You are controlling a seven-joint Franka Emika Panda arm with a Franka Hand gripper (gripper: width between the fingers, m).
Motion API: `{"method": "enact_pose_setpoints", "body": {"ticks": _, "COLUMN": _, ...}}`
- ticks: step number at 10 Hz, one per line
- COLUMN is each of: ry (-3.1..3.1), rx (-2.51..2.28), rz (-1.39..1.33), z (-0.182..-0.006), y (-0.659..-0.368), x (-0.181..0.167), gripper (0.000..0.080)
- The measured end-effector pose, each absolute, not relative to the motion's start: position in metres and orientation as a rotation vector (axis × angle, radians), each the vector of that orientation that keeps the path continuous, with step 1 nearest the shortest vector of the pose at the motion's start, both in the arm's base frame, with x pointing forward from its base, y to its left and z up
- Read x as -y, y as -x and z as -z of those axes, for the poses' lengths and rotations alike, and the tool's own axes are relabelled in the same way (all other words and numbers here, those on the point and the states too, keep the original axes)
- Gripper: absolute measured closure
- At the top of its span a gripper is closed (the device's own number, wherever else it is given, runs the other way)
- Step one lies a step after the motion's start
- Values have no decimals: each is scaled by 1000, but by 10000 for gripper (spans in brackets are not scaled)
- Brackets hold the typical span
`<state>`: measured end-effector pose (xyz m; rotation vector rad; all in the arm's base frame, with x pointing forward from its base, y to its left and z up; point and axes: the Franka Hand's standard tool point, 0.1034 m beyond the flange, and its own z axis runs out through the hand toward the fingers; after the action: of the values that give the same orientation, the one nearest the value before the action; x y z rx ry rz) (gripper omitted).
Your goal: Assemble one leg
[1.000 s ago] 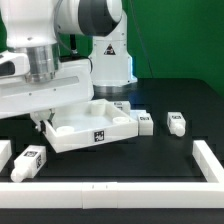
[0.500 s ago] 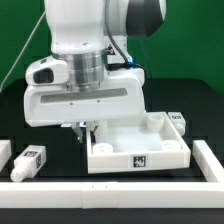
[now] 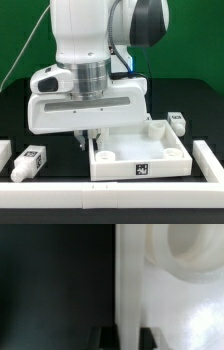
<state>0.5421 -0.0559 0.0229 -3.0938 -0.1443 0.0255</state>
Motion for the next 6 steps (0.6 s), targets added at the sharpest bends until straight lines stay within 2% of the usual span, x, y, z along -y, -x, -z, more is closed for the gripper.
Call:
{"method": "enact_pose_setpoints", "body": {"ticks": 4, "ry": 3089, "rx": -20, "rz": -34, "z": -9, "y": -575, "x": 27, "gripper": 751}}
{"method": "enact_pose_setpoints", "body": {"ticks": 6, "ry": 3101, "rx": -88, "rz": -10, "z": -8, "y": -577, "x": 20, "gripper": 751}}
